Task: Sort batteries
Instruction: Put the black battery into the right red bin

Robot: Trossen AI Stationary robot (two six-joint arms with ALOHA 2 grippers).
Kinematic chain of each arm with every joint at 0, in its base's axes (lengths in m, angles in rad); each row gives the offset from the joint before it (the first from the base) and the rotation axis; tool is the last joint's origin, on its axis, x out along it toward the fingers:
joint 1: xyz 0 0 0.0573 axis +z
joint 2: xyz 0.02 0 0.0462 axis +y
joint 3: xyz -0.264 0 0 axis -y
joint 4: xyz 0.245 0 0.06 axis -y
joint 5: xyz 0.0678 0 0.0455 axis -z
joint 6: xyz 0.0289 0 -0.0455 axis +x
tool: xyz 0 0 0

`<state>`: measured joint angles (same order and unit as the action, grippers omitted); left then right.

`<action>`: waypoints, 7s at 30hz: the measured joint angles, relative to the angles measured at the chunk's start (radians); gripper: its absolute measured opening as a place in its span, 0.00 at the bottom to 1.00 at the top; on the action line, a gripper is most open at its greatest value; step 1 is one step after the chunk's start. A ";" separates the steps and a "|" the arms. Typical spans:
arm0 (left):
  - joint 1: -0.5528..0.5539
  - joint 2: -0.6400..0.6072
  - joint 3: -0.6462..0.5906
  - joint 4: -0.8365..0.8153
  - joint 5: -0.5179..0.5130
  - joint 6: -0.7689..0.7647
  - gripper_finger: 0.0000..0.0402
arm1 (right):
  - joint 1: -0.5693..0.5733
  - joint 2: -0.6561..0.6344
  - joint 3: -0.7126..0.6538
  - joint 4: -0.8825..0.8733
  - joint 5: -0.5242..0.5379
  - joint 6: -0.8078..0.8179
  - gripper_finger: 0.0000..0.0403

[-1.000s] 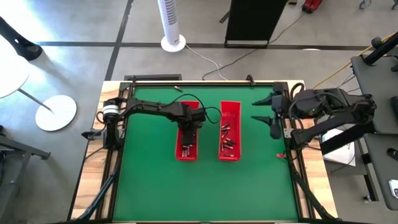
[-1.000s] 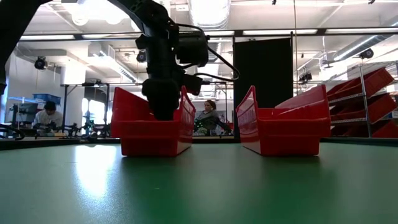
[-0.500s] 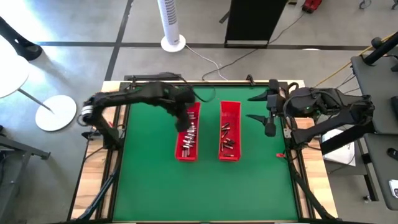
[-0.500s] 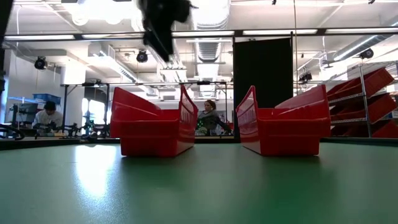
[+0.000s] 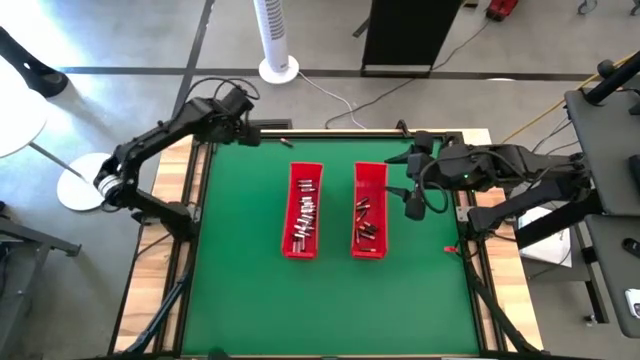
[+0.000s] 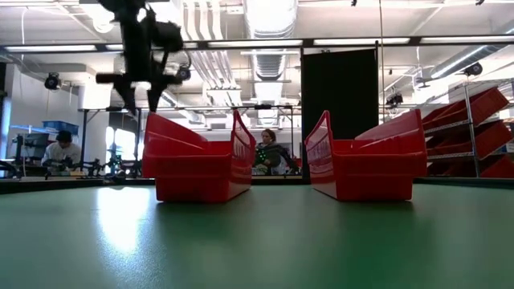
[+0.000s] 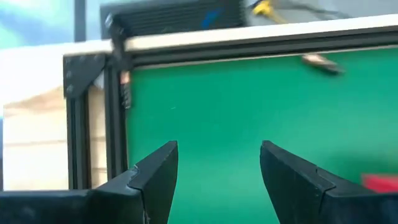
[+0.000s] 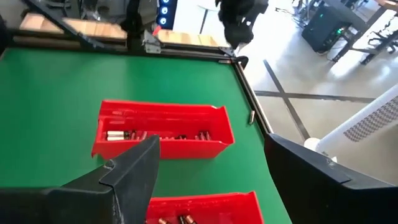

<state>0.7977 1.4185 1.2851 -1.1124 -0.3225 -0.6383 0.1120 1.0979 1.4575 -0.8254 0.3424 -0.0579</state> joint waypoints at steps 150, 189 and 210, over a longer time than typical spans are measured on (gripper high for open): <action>0.032 0.577 -0.005 0.378 0.221 0.212 0.17 | -0.008 -0.030 0.008 -0.187 0.069 0.292 0.70; -0.420 -0.015 -0.137 1.060 0.334 0.366 0.07 | -0.226 0.137 0.055 0.281 -0.186 -0.048 0.65; -0.627 0.062 0.092 1.355 0.452 0.499 0.07 | -0.229 0.179 0.151 0.489 -0.325 0.098 0.59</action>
<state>0.1703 1.4805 1.3767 0.2424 0.1299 -0.1390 -0.1165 1.2766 1.6088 -0.3364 0.0177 0.0400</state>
